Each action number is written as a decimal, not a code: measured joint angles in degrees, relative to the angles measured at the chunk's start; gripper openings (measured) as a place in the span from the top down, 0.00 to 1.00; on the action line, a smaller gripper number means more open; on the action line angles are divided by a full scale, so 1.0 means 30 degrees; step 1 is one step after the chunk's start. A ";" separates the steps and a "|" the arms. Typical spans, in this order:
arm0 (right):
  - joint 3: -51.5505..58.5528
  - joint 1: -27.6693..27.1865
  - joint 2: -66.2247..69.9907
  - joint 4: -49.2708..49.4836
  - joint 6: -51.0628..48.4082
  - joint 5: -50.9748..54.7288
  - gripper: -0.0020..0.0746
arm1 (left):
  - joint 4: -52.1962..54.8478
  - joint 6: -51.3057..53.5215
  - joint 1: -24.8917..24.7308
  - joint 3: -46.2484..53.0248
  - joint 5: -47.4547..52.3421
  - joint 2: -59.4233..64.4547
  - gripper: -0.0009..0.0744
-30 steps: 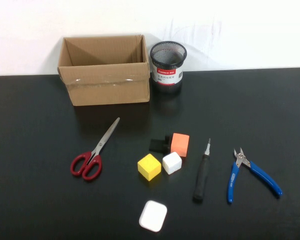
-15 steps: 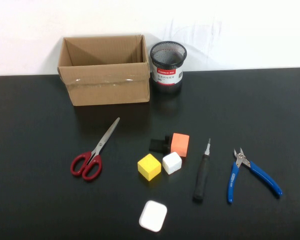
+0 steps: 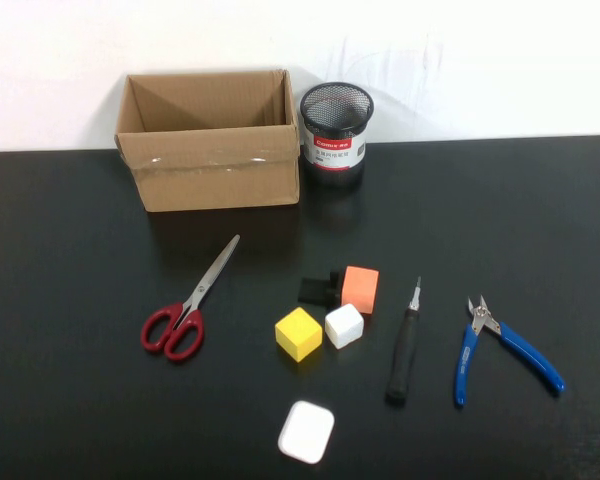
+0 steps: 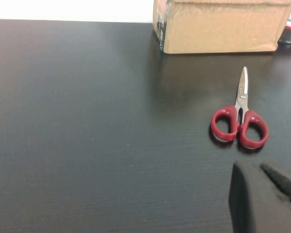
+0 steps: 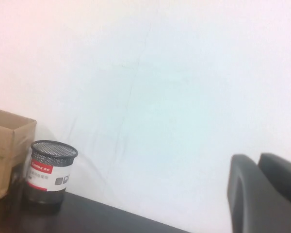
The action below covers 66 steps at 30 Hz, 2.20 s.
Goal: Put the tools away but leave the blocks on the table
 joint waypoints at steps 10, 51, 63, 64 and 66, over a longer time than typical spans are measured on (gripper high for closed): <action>0.0000 0.0000 0.0000 0.3542 -0.0216 -0.6983 0.98 | 0.0000 0.0000 0.0000 0.0000 0.0000 0.0000 0.99; -1.6124 0.0000 1.7686 1.7405 -0.5348 1.0854 0.98 | 0.0000 0.0000 0.0000 0.0000 0.0000 0.0000 0.99; -1.6617 0.0050 1.9912 2.4517 -1.3638 2.0742 0.98 | 0.0000 0.0000 0.0000 0.0000 0.0000 0.0000 0.99; -1.6806 0.0144 2.0252 2.4520 -1.3713 2.1285 0.98 | 0.0000 0.0000 0.0000 0.0000 0.0000 0.0000 0.99; -1.7139 0.0692 2.0929 2.4220 -1.3548 2.1815 0.98 | 0.0000 0.0000 0.0000 0.0000 0.0000 0.0000 0.99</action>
